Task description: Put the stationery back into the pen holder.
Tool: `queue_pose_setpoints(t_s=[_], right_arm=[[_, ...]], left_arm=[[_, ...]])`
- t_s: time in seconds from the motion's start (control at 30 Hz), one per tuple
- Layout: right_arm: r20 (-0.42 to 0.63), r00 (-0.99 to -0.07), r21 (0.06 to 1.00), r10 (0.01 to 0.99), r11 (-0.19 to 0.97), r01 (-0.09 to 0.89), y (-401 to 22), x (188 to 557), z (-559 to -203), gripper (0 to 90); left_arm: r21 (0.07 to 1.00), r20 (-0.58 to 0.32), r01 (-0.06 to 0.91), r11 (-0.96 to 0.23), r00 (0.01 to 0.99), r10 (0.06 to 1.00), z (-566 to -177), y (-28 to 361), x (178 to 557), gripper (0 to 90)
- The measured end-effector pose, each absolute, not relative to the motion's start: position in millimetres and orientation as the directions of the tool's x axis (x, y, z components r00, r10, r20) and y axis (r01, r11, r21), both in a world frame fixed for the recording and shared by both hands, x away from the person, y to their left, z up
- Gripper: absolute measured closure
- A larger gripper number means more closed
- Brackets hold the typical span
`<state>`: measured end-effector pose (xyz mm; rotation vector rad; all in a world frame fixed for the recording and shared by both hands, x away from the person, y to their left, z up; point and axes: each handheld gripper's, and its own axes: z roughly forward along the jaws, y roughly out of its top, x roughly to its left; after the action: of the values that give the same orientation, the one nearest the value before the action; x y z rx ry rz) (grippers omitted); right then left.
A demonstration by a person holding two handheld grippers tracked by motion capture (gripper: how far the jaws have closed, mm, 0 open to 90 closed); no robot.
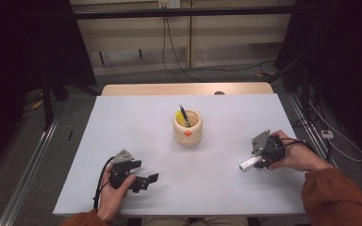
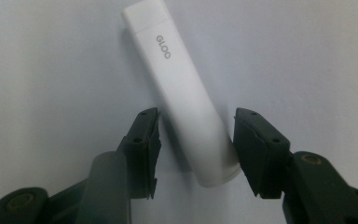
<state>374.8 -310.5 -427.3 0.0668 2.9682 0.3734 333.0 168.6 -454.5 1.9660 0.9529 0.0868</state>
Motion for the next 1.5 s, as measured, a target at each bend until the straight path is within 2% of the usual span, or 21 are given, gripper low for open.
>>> queue_pose_setpoints(t_s=[0.23,0.43,0.7,0.87,0.97,1.03,1.1,1.37,1.5], right_arm=[[-0.109,-0.99,0.266,0.087,0.962,0.055,-314,375,-428,68.0],[-0.108,-0.987,0.277,0.121,0.957,0.087,-315,373,-428,68.6],[-0.073,-0.978,0.348,0.194,0.924,0.157,-314,370,-425,68.7],[-0.057,-0.967,0.379,0.249,0.901,0.209,-315,365,-423,68.8],[-0.086,-0.951,0.382,0.296,0.892,0.243,-314,362,-419,68.8],[-0.083,-0.94,0.452,0.33,0.854,0.259,-315,361,-417,68.8],[-0.082,-0.93,0.477,0.358,0.833,0.279,-314,360,-417,68.8],[0.007,-0.907,0.518,0.421,0.774,0.364,-293,353,-418,68.8],[0.04,-0.909,0.513,0.415,0.772,0.376,-277,351,-420,68.8]], left_arm=[[0.749,-0.318,0.603,-0.275,0.691,0.649,-457,166,333,6.9],[0.756,-0.294,0.59,-0.284,0.694,0.658,-456,166,333,6.9],[0.764,-0.274,0.575,-0.293,0.701,0.659,-455,167,333,6.9],[0.772,-0.227,0.547,-0.323,0.713,0.664,-453,167,333,6.9],[0.779,-0.182,0.519,-0.351,0.724,0.665,-451,165,332,6.9],[0.782,-0.162,0.507,-0.362,0.727,0.667,-450,164,332,6.9],[0.78,-0.159,0.505,-0.369,0.731,0.664,-451,163,333,6.9],[0.808,-0.095,0.432,-0.399,0.765,0.636,-440,161,328,8.9],[0.813,-0.053,0.395,-0.428,0.782,0.621,-436,159,327,7.4]])
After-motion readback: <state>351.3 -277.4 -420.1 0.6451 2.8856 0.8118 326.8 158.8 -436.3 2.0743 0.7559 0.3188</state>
